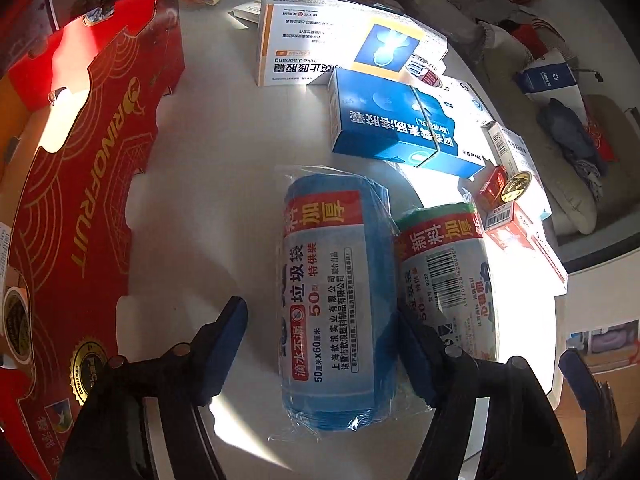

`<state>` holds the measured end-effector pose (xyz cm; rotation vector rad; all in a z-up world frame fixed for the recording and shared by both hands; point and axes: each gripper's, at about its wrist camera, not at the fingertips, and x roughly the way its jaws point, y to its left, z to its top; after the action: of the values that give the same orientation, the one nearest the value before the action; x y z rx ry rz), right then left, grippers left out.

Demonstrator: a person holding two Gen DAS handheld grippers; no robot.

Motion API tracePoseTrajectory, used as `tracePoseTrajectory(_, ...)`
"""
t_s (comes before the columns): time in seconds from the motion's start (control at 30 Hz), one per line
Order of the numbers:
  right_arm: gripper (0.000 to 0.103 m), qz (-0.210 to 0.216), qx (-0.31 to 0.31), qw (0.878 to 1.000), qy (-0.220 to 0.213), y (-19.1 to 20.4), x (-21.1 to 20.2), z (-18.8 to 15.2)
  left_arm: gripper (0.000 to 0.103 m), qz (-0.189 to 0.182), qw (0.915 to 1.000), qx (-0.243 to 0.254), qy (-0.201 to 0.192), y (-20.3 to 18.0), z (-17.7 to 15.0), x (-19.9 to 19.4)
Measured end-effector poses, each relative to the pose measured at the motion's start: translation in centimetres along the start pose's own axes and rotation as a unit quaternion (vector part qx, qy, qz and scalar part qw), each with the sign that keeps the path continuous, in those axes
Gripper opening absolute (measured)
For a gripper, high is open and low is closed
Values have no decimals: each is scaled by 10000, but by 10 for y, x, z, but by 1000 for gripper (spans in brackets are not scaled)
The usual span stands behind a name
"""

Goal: Organize objects
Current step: 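Grasp the blue trash-bag roll with the left tool while the right grasps the green-labelled roll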

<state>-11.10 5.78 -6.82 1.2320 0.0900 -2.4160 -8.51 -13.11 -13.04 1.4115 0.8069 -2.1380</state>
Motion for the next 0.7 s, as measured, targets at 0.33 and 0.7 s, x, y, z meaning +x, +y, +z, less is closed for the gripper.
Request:
tracePoseTrajectory(0.33,86,-82,-476,9980,399,25,47,16,64,298,9994,48,-167,18,2,-4)
tracePoseTrajectory(0.7,46,87,-783,9919,1001,35,89,23,53,67,9999,59,-100,20,9,-4)
